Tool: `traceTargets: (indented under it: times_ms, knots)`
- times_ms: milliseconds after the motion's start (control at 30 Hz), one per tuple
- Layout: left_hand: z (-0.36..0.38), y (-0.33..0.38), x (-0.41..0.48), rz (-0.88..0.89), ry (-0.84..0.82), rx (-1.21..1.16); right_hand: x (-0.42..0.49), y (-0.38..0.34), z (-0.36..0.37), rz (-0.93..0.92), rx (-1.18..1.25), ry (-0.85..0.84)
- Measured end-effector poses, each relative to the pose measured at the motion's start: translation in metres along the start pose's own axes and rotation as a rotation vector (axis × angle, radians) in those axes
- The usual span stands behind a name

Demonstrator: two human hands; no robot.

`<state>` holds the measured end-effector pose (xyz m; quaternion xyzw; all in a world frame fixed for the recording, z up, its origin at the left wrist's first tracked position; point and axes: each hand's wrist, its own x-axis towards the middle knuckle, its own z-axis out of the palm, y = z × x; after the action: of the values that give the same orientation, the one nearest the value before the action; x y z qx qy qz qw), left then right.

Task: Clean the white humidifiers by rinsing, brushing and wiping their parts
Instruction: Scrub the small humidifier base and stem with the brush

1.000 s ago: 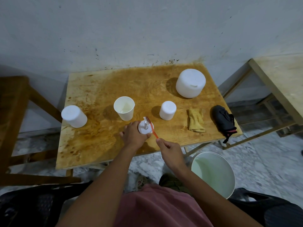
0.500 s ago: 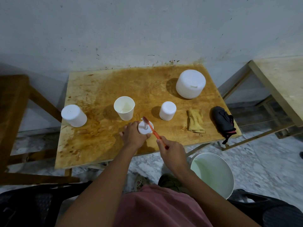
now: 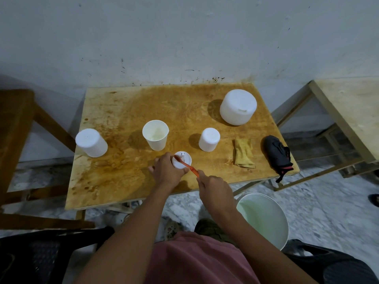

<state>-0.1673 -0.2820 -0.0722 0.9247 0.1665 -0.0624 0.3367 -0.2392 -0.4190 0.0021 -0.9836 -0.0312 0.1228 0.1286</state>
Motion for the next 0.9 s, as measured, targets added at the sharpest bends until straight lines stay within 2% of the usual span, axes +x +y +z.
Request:
traceTargets:
  times_ms: [133, 900]
  knots:
    - [0.003, 0.001, -0.003, -0.014, 0.033, 0.013, -0.003, -0.001, 0.001, 0.000, 0.062, 0.050]
    - [0.008, 0.003, -0.006, -0.052, 0.059, -0.021, -0.010, -0.002, -0.001, 0.062, 0.265, 0.058]
